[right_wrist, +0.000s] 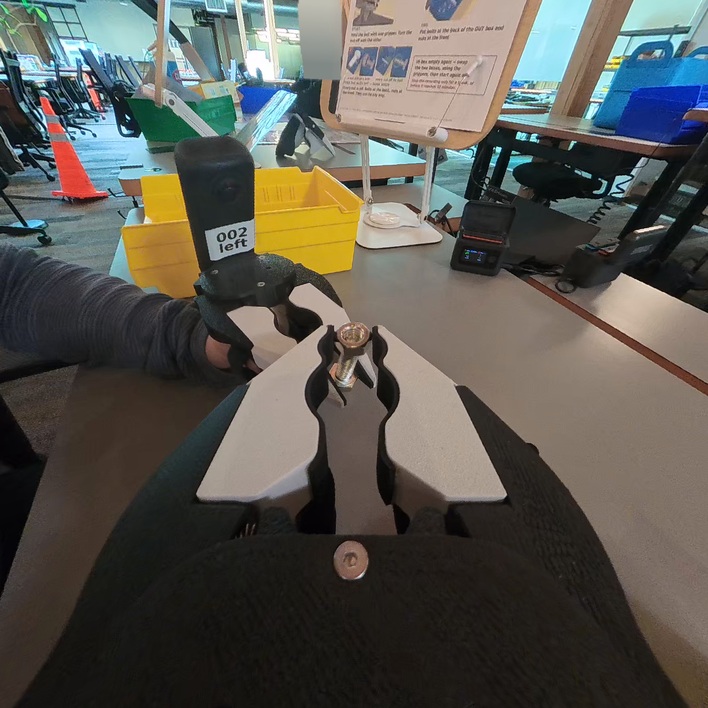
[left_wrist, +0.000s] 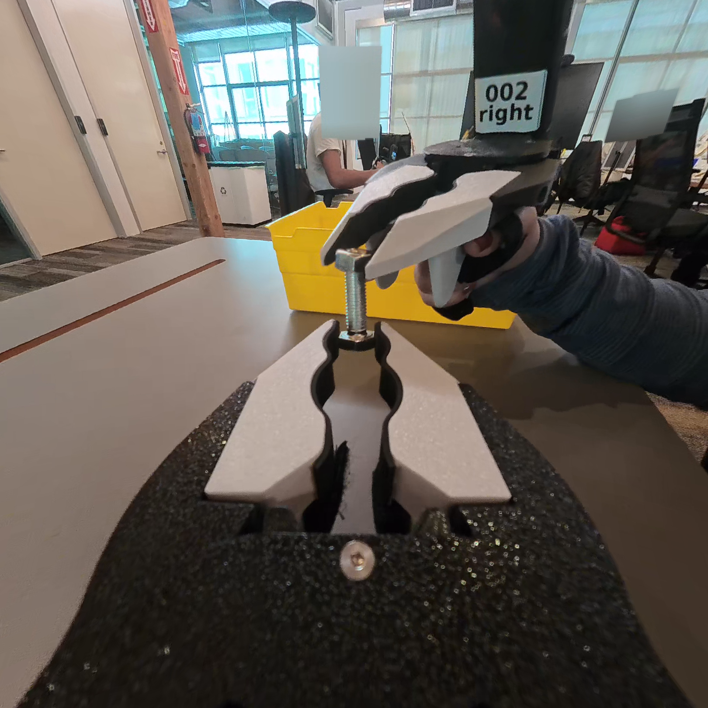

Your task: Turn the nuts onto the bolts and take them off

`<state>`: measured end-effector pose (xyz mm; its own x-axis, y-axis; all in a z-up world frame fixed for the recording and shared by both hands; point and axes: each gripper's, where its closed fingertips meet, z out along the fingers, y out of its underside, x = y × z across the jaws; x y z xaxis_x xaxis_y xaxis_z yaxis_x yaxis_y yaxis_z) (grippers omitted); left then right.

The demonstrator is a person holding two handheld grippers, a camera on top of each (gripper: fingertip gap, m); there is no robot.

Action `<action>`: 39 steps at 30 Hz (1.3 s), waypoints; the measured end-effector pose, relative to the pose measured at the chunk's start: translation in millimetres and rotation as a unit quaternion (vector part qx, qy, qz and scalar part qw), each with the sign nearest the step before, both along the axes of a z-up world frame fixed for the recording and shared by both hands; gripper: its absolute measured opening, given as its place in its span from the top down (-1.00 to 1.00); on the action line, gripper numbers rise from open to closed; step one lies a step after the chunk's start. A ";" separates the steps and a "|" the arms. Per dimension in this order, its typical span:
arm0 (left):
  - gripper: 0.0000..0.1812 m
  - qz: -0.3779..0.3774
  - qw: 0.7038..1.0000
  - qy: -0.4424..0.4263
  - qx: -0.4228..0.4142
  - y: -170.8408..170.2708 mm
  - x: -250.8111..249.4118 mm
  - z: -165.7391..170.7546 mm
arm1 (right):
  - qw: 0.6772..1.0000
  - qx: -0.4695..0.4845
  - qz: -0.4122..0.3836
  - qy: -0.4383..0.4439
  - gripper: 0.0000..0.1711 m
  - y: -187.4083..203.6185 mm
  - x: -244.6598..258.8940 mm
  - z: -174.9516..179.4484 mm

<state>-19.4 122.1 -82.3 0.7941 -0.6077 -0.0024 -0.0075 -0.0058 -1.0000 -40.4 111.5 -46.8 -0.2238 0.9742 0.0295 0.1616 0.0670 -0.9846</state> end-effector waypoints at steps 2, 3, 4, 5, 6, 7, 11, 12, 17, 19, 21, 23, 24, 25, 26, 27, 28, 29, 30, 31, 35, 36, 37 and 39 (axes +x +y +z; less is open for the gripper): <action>0.82 0.000 1.000 -0.002 0.001 -0.1 -0.5 0.4 | 1.000 0.004 -0.002 -0.003 0.78 -0.5 -1.9 -2.5; 0.82 0.000 1.000 -0.001 0.001 -0.2 -0.3 0.4 | 1.000 0.007 -0.002 -0.005 0.78 -0.9 -2.8 -3.7; 0.82 0.000 1.000 0.000 0.001 -0.2 -0.1 0.2 | 1.000 0.009 -0.003 -0.006 0.77 -1.4 -3.5 -4.6; 0.82 0.000 1.000 0.000 0.001 -0.2 -0.1 0.1 | 1.000 0.011 -0.003 -0.006 0.76 -1.8 -4.0 -5.1; 0.82 0.000 1.000 0.000 0.001 -0.1 -0.3 0.2 | 1.000 0.012 -0.003 -0.006 0.74 -2.2 -4.5 -5.1; 0.82 0.001 1.000 -0.002 0.001 0.0 -0.7 0.5 | 1.000 0.012 -0.003 -0.004 0.73 -2.4 -4.7 -4.9; 0.82 0.002 1.000 -0.014 0.001 0.2 -3.5 2.6 | 1.000 0.011 -0.008 0.008 0.67 -0.7 -4.7 -0.8; 0.82 0.003 1.000 -0.018 0.002 0.1 -4.2 3.3 | 1.000 0.012 -0.010 0.014 0.64 0.2 -4.8 0.9; 0.82 0.005 0.999 -0.035 0.018 -2.4 -8.3 9.3 | 0.997 0.014 -0.024 0.068 0.47 4.2 -5.2 15.2; 0.83 0.007 0.999 -0.040 0.024 -3.2 -10.1 11.4 | 0.996 0.006 -0.022 0.091 0.44 3.7 -5.2 20.4; 0.83 0.008 0.999 -0.045 0.024 -3.3 -11.3 12.4 | 0.994 -0.007 -0.015 0.106 0.42 1.5 -5.3 23.4; 0.82 0.008 0.999 -0.047 0.025 -3.4 -11.8 12.8 | 0.993 -0.017 -0.005 0.116 0.42 -1.7 -5.0 25.9; 0.82 0.007 0.999 -0.047 0.025 -3.5 -11.7 12.7 | 0.992 -0.019 -0.002 0.121 0.42 -2.8 -4.8 27.2; 0.82 0.008 0.999 -0.045 0.026 -3.5 -11.4 12.6 | 0.992 -0.020 -0.002 0.123 0.42 -3.3 -4.8 27.8; 0.82 0.007 0.999 -0.044 0.026 -3.6 -11.0 12.5 | 0.992 -0.018 -0.002 0.123 0.42 -3.6 -4.9 27.8; 0.82 0.007 0.999 -0.042 0.026 -3.6 -10.7 12.2 | 0.992 -0.015 -0.003 0.123 0.42 -3.6 -5.1 27.6; 0.82 0.007 0.999 -0.041 0.026 -3.6 -10.4 12.1 | 0.992 -0.012 -0.005 0.124 0.42 -3.3 -5.3 27.4; 0.82 0.007 0.999 -0.040 0.027 -3.6 -10.4 12.1 | 0.992 -0.009 -0.006 0.125 0.42 -3.3 -5.6 27.3; 0.82 0.007 0.999 -0.041 0.027 -3.6 -10.4 12.1 | 0.992 -0.007 -0.006 0.125 0.42 -3.7 -5.9 27.0; 0.82 0.008 0.999 -0.042 0.027 -3.6 -10.9 12.3 | 0.992 -0.006 -0.006 0.124 0.42 -4.2 -6.2 26.7; 0.82 0.011 0.998 -0.050 0.027 -3.2 -13.2 13.5 | 0.993 -0.005 -0.002 0.121 0.42 -6.5 -7.4 24.9; 0.82 0.011 0.998 -0.051 0.027 -3.1 -13.6 13.7 | 0.993 -0.005 -0.001 0.120 0.42 -6.9 -7.8 24.4; 0.82 0.012 0.998 -0.053 0.027 -3.0 -14.1 13.9 | 0.993 -0.004 0.000 0.118 0.41 -7.6 -7.9 23.8; 0.82 0.013 0.998 -0.055 0.027 -2.9 -14.8 14.3 | 0.993 -0.004 0.003 0.117 0.42 -8.6 -8.0 23.4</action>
<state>-34.3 119.3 -68.0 0.8064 -0.5890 0.0534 0.1023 0.0499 -0.9935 -48.4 102.8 -23.4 -0.2172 0.9734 0.0730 -0.0723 0.0586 -0.9957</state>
